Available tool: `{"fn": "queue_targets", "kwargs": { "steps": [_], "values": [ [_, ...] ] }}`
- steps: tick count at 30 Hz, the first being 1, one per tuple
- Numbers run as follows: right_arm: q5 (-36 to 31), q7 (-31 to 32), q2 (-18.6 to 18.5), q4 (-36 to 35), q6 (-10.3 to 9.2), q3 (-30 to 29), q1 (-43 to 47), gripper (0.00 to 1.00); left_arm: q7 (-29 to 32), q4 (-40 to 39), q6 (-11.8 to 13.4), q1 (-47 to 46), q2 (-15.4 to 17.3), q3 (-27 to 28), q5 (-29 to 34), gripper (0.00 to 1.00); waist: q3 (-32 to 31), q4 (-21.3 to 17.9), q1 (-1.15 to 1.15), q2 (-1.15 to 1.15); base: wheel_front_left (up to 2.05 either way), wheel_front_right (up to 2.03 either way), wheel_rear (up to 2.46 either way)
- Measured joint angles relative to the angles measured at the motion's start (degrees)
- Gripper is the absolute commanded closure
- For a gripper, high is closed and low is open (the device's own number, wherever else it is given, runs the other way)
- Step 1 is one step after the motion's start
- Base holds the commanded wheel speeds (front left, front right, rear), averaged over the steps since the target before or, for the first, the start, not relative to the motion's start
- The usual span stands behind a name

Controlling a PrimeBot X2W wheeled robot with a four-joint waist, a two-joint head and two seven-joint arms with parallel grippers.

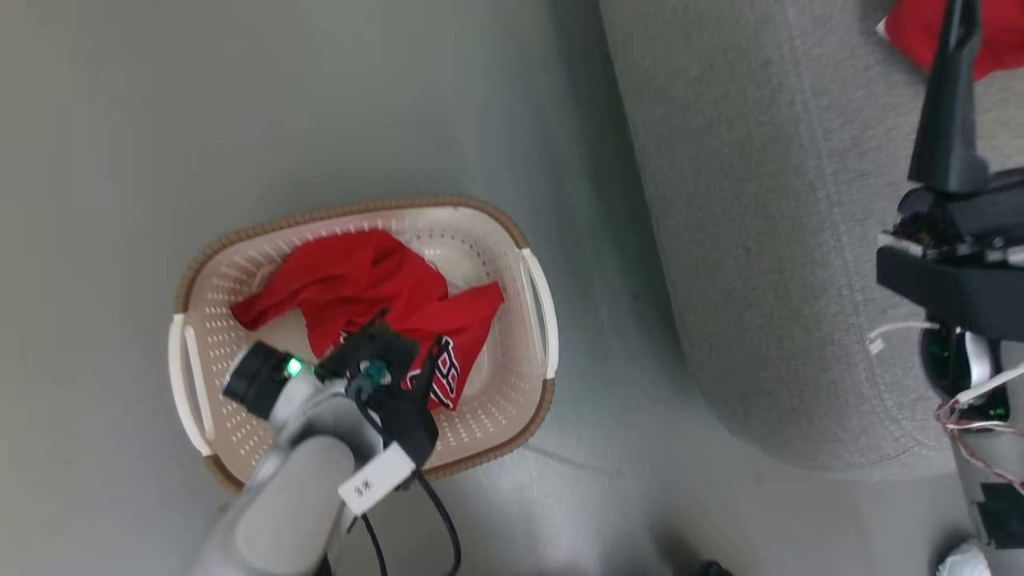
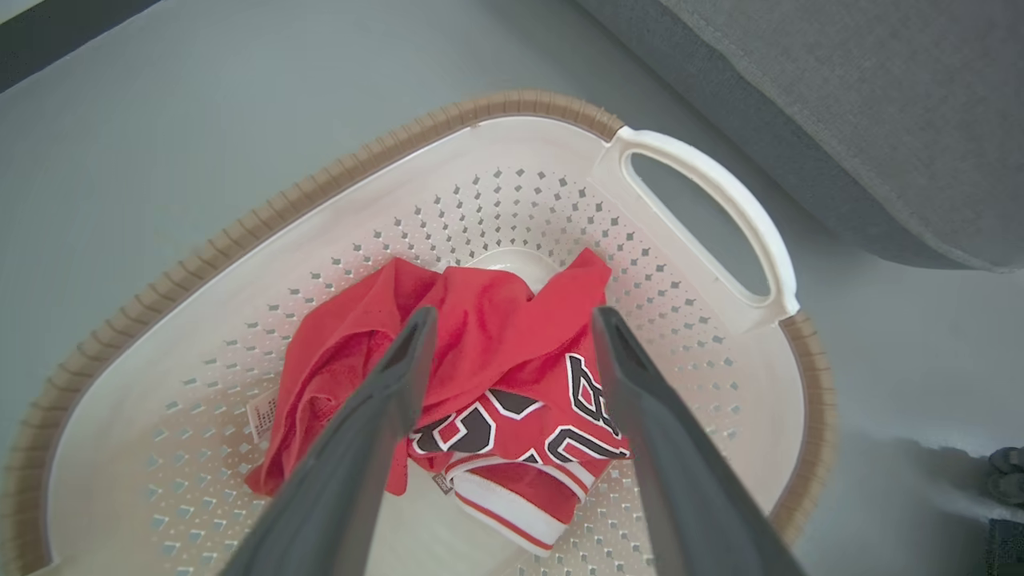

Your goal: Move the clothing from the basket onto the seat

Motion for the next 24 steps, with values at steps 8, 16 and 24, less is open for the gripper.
{"fn": "queue_targets", "kwargs": {
  "steps": [8,16,24],
  "values": [
    [-0.54,0.44,0.08,-2.92,0.0,-0.62,-3.67,0.0,0.98,3.07,-1.14,-6.33,0.27,0.12,0.53,0.0,6.52,-0.36,0.0,0.0,0.0,0.0,0.0],
    [-1.22,0.48,0.29,-4.2,0.0,-1.23,-6.42,0.0,0.98,5.02,-1.51,-11.46,0.36,0.08,1.35,0.0,12.13,-0.56,0.0,0.0,0.0,0.0,0.0],
    [-2.02,0.43,0.96,-3.49,0.0,-0.75,-8.8,0.0,0.44,8.76,-1.9,-14.15,0.89,-0.12,1.94,0.0,17.09,-0.71,-0.01,0.0,0.0,0.0,0.0]
  ]
}}
